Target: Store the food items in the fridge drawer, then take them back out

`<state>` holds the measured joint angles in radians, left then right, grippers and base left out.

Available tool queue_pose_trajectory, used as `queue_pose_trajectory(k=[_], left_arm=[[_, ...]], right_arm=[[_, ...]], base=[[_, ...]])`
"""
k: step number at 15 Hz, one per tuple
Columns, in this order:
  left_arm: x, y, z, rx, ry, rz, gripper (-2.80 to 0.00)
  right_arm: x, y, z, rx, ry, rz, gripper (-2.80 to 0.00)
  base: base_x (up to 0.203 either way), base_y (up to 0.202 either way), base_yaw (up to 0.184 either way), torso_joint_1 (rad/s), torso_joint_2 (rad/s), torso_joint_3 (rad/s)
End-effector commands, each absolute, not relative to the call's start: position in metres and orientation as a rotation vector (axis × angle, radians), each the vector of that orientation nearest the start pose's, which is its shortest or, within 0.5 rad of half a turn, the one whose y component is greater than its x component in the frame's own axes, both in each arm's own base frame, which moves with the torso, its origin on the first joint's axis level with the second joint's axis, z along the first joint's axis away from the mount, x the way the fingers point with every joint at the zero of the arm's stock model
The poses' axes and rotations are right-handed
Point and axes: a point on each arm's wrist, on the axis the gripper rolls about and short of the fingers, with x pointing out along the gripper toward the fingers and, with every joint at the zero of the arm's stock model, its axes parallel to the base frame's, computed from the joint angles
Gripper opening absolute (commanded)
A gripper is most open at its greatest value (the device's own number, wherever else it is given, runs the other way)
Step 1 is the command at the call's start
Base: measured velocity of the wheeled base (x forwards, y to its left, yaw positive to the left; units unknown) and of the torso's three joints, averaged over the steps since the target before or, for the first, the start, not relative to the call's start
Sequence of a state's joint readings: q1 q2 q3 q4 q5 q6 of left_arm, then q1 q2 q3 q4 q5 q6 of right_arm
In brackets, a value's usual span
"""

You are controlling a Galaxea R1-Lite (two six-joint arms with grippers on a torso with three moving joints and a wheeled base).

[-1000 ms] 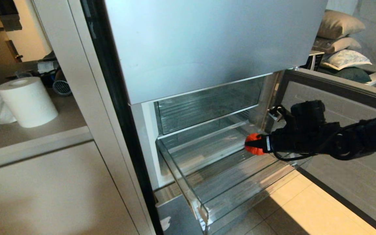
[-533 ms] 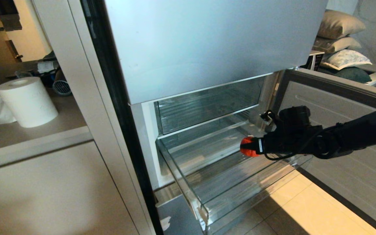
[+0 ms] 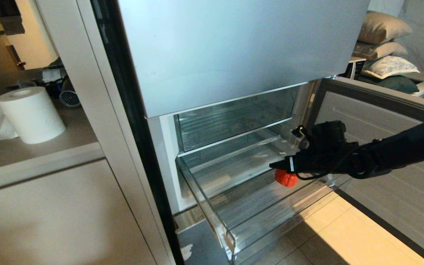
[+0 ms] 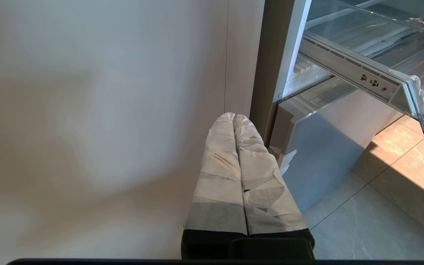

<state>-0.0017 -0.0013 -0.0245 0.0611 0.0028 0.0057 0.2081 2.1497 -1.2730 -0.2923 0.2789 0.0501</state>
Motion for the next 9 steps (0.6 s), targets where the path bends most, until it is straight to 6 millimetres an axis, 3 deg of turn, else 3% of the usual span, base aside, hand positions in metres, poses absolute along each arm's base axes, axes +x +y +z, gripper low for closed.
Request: queue_pose_trajectory(k=[1, 2, 5, 8, 9], left_arm=[[-0.025, 0.000, 0.076, 0.006, 0.035, 0.001, -2.80], [-0.025, 0.000, 0.076, 0.006, 0.035, 0.001, -2.80], [-0.025, 0.000, 0.076, 0.006, 0.035, 0.001, -2.80], [-0.025, 0.000, 0.076, 0.006, 0.035, 0.001, -2.80], [-0.025, 0.000, 0.076, 0.006, 0.035, 0.001, -2.80]], right_arm=[[0.404, 0.092, 0.119, 0.068, 0.579, 0.461, 0.00], [0.402, 0.092, 0.123, 0.068, 0.572, 0.461, 0.00], [0.380, 0.088, 0.161, 0.066, 0.491, 0.469, 0.00], [0.339, 0.081, 0.197, 0.061, 0.421, 0.478, 0.00], [0.324, 0.079, 0.203, 0.060, 0.413, 0.479, -2.80]], base=[[0.000, 0.000, 0.000, 0.000, 0.00, 0.000], [0.000, 0.000, 0.000, 0.000, 0.00, 0.000], [0.000, 0.000, 0.000, 0.000, 0.00, 0.000], [0.000, 0.000, 0.000, 0.000, 0.00, 0.000], [0.000, 0.000, 0.000, 0.000, 0.00, 0.000]])
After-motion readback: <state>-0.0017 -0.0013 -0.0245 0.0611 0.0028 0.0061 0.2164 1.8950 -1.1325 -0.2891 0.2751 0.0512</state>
